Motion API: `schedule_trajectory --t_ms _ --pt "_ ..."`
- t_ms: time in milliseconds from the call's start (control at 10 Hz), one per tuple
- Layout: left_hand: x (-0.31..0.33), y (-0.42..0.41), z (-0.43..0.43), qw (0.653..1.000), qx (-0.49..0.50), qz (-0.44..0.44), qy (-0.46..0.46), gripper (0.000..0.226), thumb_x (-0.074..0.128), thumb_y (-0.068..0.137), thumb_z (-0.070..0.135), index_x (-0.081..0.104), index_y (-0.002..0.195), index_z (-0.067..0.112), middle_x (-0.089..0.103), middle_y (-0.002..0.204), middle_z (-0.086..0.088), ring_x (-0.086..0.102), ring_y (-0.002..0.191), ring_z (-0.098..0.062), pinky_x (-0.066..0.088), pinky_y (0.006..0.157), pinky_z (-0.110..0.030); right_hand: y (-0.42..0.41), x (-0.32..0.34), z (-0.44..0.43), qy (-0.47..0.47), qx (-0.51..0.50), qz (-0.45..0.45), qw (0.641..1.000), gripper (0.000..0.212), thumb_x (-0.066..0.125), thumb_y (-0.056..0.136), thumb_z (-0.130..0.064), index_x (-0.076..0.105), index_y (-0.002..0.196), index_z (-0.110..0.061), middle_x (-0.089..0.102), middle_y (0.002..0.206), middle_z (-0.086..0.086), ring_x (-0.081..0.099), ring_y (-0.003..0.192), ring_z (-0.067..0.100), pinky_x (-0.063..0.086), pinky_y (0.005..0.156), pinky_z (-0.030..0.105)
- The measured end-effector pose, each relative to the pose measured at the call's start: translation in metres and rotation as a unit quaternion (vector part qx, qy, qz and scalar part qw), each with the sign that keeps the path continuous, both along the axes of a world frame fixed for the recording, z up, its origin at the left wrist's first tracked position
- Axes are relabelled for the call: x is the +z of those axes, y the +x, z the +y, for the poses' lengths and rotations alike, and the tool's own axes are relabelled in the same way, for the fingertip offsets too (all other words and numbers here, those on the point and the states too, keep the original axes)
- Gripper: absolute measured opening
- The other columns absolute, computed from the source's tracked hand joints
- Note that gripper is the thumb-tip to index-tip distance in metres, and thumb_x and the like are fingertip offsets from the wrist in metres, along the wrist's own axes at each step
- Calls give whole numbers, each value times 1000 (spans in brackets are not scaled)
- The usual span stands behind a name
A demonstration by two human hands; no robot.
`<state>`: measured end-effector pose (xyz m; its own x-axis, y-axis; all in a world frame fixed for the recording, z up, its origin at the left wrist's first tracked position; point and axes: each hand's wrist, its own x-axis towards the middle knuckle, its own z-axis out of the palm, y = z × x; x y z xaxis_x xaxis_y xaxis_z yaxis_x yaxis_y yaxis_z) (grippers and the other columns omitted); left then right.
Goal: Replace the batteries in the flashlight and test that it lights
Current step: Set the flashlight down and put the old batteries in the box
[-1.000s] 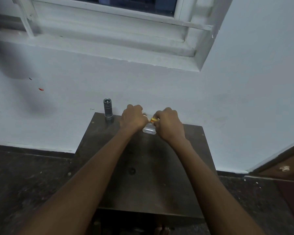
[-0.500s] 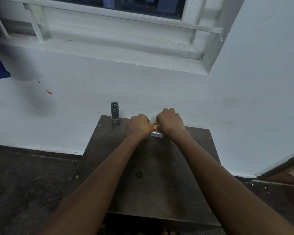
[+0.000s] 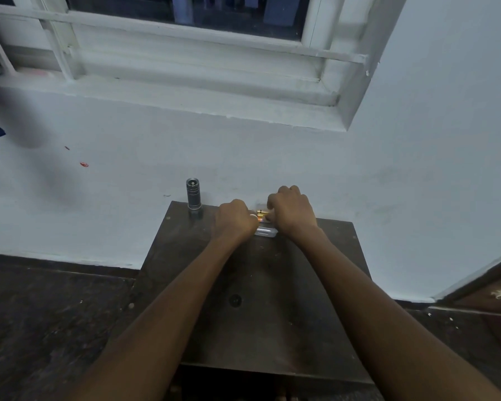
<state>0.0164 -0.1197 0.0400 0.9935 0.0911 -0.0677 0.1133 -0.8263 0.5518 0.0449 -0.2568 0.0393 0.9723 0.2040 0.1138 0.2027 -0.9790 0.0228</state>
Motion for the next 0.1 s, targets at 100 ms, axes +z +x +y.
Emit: schedule_trajectory --t_ms 100 --pt "14 -12 7 998 8 -17 52 25 52 93 33 65 102 14 68 102 -6 63 96 -27 43 69 -32 -14 13 -10 34 -15 -25 999 23 58 95 -30 68 105 -12 62 107 9 53 105 29 47 82 39"
